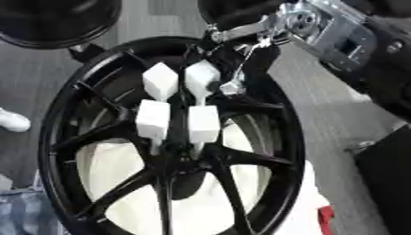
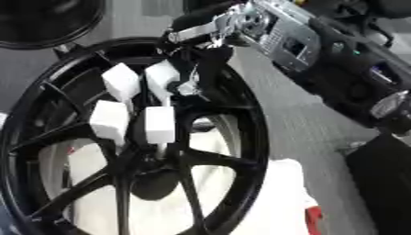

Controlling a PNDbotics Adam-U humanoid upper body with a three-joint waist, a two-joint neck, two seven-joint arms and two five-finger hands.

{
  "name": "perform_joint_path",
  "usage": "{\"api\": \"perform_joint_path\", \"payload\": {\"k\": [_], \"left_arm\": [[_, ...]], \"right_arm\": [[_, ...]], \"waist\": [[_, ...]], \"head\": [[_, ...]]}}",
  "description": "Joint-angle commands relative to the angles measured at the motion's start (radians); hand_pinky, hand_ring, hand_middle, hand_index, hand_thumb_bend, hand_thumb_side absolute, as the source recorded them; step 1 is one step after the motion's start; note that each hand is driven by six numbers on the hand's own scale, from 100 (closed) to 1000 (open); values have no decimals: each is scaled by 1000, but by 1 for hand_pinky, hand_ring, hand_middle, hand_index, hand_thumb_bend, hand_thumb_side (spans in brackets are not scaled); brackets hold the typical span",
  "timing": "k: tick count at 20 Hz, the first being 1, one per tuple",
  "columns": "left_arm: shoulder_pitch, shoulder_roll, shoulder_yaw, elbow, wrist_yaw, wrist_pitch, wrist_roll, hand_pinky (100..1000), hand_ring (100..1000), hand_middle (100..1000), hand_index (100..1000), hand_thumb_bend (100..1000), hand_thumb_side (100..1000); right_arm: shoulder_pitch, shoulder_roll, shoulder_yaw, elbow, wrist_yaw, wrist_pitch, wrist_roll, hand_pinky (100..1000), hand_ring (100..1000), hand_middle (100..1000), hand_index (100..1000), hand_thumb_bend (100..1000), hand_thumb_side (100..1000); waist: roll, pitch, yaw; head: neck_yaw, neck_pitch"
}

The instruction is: Pull the pin out of the wheel hub.

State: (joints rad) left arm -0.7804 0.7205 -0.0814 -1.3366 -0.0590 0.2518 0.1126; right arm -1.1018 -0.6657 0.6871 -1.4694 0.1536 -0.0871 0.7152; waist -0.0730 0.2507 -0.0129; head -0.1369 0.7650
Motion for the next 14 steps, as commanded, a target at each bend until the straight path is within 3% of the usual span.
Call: {"api": "perform_joint_path", "payload": {"k": [1, 4, 6, 10, 14], "left_arm": [[-11, 38, 18, -9, -5, 2, 5, 791, 794, 699, 835, 100, 856], [-11, 39, 18, -9, -5, 2, 6, 791, 794, 699, 835, 100, 856], [-6, 43, 21, -8, -4, 3, 8, 792, 794, 699, 835, 100, 856], [1, 53, 26, -7, -2, 2, 12, 793, 794, 699, 835, 100, 855], [14, 70, 33, -11, 2, 2, 18, 793, 794, 699, 835, 100, 854]], "right_arm": [[-34, -37, -42, -30, -34, 17, 0, 659, 535, 293, 476, 100, 368], [-38, -45, -52, -44, -49, 31, 7, 659, 535, 293, 476, 100, 368], [-53, -60, -76, -53, -63, 44, -5, 655, 527, 283, 472, 100, 313], [-44, -122, -170, -85, -85, 69, -36, 660, 529, 280, 475, 100, 228], [30, -221, -275, -95, -67, 85, -90, 665, 531, 280, 480, 100, 136]], "waist": [[3, -24, -2], [3, -24, -3], [3, -27, -10], [3, -31, -18], [6, -34, -27]], "head": [[-1, 5], [0, 5], [4, 5], [14, 5], [32, 5]]}}
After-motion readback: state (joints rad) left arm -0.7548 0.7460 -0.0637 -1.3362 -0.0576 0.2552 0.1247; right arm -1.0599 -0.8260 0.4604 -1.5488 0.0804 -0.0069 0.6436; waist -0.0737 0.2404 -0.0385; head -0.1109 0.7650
